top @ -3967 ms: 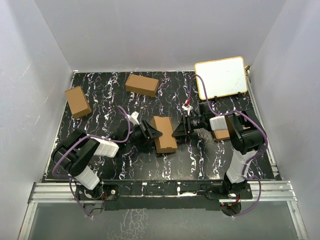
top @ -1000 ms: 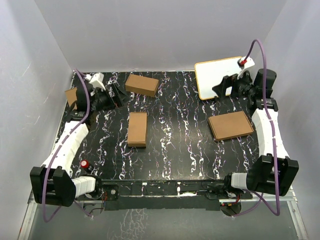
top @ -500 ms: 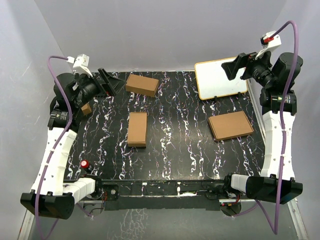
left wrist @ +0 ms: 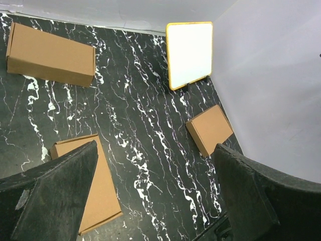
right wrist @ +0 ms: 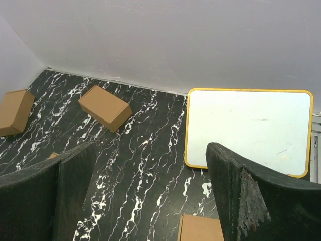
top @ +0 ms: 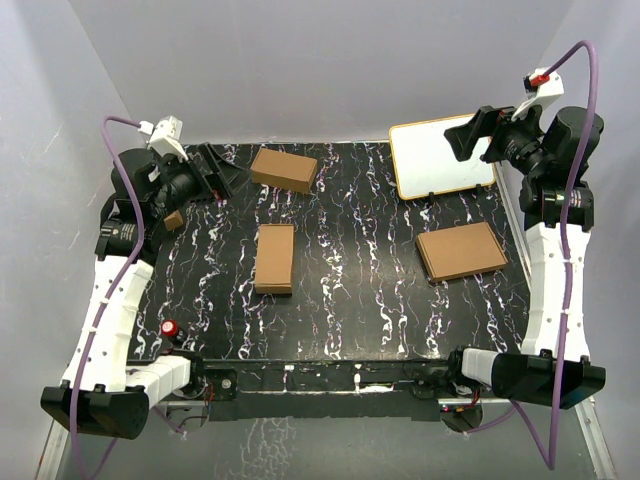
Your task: Fold the paper box
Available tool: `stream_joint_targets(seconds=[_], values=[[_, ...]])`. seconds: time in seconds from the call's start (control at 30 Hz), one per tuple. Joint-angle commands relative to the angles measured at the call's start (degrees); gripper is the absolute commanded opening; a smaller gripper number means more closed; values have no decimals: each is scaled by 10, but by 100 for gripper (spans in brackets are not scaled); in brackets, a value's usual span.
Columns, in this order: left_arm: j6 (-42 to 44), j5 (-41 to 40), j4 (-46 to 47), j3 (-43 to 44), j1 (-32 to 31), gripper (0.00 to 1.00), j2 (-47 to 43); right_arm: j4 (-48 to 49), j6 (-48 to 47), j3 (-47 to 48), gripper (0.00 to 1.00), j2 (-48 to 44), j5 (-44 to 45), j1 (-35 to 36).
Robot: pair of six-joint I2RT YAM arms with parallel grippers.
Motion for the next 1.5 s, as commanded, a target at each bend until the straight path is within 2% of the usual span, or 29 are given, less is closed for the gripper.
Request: stream_joint_targets(seconds=[0.0,0.73,1.17,1.47], values=[[15,-9,-25,16,2,97,-14,10,11,10,99,-24,10,-2],[38,-19,-53,-1,3,97,-13,8,20,-12,99,-40,20,-13],[26,7,-37,-27,2,97,-20,9,31,-18,99,-50,7,-36],[27,6,-41,-15,2,97,-19,9,35,-9,99,-46,5,-41]])
